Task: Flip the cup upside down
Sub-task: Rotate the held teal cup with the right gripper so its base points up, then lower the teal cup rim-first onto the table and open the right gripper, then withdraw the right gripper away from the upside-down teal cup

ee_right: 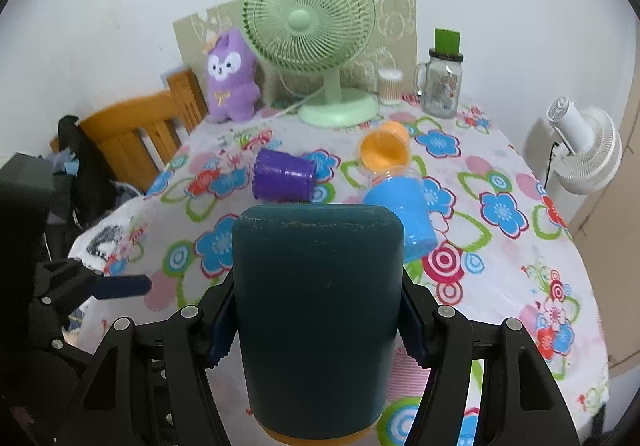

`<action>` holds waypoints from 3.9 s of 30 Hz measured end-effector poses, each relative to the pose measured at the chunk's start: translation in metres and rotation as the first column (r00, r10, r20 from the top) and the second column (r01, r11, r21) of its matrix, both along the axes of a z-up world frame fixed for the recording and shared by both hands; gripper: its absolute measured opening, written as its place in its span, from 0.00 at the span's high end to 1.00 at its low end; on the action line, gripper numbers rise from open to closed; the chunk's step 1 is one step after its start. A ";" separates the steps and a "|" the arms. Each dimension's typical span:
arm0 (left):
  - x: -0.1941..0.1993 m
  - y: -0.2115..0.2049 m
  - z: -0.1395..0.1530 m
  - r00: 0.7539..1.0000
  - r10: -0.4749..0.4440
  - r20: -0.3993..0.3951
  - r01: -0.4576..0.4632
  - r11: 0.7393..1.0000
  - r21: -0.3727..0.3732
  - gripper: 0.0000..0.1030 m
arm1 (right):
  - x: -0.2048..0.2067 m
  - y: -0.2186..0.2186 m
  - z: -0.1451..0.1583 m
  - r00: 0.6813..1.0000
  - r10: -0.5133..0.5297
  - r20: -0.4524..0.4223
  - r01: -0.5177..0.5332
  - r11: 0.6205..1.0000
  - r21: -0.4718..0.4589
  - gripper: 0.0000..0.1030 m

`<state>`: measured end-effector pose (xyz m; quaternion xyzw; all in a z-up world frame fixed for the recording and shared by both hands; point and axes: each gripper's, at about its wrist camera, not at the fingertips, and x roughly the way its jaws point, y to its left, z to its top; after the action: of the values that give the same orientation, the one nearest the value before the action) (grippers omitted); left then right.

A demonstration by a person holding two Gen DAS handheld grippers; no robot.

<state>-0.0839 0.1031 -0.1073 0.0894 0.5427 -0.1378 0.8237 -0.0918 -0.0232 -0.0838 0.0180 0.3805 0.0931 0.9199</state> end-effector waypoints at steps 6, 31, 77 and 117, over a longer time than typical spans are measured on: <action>0.001 0.001 -0.020 0.999 0.008 -0.043 -0.008 1.000 0.001 0.16 | -0.001 -0.007 -0.023 0.999 -0.039 0.033 0.037 0.998 0.044 0.33; -0.008 -0.022 -0.054 0.991 -0.126 -0.047 0.126 0.992 -0.010 0.15 | -0.023 0.001 -0.062 0.991 -0.048 0.128 0.051 0.998 -0.022 0.34; -0.078 -0.032 -0.013 0.991 0.065 0.119 -0.063 0.998 -0.022 0.08 | -0.083 -0.042 -0.026 0.999 0.014 -0.033 -0.015 1.000 -0.010 0.00; -0.118 -0.044 -0.008 0.949 0.201 0.243 -0.164 0.973 -0.164 0.04 | -0.117 -0.089 -0.020 0.999 -0.046 0.007 0.046 0.998 -0.037 0.00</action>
<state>-0.2019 0.0589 -0.1149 -0.0028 0.4259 -0.0862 0.9007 -0.2085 -0.1125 -0.1040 0.0093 0.3790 0.0650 0.9231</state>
